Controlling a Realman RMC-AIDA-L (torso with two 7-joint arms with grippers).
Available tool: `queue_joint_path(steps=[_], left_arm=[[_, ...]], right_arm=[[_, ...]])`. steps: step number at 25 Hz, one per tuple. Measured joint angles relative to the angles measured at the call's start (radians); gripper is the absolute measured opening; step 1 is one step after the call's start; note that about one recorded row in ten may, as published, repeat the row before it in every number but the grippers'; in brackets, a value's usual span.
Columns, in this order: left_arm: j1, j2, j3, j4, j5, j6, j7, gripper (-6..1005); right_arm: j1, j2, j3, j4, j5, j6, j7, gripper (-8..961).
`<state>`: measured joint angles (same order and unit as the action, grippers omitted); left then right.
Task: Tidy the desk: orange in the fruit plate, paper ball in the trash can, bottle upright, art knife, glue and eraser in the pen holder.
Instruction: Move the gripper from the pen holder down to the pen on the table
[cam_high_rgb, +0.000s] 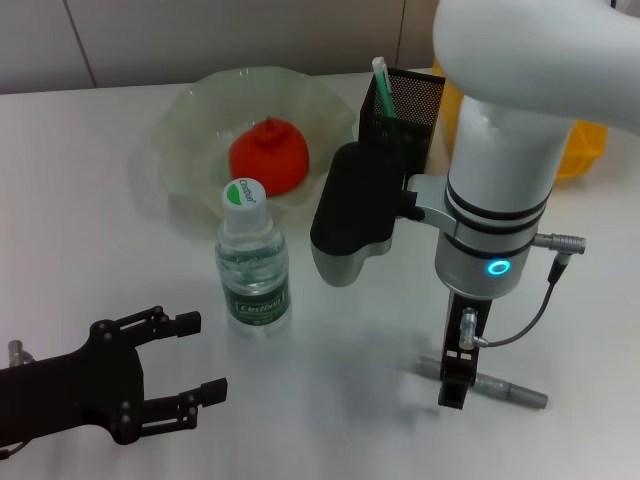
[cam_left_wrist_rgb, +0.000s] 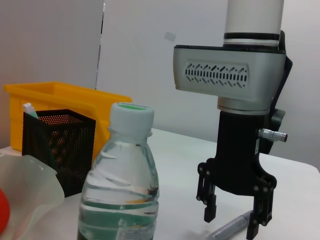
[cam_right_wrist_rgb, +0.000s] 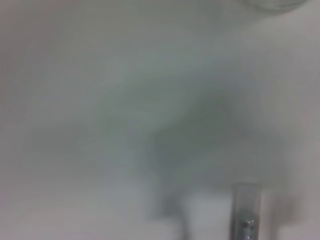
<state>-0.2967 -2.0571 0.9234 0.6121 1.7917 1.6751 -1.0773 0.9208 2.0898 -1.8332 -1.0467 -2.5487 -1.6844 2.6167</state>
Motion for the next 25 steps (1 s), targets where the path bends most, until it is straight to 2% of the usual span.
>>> queue_joint_path(steps=[5,10,16,25], left_arm=[[0.000,0.000,0.000,0.000,0.000,0.000,0.000,807],[-0.002,0.000,0.000,0.000,0.000,-0.001,0.001,807],[-0.002,0.000,0.000,0.000,0.000,-0.002,0.001,807],[0.000,0.000,0.000,0.000,0.000,-0.002,0.001,807]], right_arm=[[0.002,0.001,-0.010,0.011,-0.003,0.005,0.008,681],[0.002,0.001,-0.010,0.021,-0.006,0.012,0.009,465],[0.002,0.001,-0.011,0.033,-0.007,0.025,0.009,405],[0.009,0.001,-0.013,0.063,-0.007,0.037,0.010,394]])
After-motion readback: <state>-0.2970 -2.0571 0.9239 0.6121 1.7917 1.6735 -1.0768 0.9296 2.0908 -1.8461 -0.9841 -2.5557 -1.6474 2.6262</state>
